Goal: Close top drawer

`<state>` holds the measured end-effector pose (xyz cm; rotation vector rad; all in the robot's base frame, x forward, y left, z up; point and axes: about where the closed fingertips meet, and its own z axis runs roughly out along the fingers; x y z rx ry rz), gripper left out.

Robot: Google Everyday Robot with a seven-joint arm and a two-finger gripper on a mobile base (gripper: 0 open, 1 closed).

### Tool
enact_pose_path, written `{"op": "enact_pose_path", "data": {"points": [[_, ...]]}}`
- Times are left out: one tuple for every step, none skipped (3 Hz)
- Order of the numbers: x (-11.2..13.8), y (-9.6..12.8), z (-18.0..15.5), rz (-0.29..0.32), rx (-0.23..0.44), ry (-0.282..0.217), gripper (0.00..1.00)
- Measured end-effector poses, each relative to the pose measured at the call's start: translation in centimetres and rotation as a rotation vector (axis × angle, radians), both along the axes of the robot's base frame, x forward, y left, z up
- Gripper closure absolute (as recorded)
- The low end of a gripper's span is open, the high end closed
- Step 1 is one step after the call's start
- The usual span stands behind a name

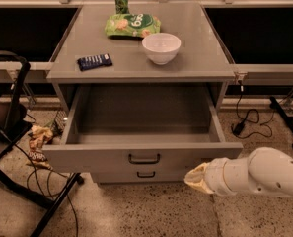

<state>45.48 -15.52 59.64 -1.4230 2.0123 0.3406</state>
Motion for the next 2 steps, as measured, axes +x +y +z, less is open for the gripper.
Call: {"op": "enact_pose_path", "data": {"points": [[4.35, 0.53, 0.56, 0.036, 0.003, -0.038, 1.0], [4.39, 0.58, 0.59, 0.038, 0.003, -0.04, 1.0]]}}
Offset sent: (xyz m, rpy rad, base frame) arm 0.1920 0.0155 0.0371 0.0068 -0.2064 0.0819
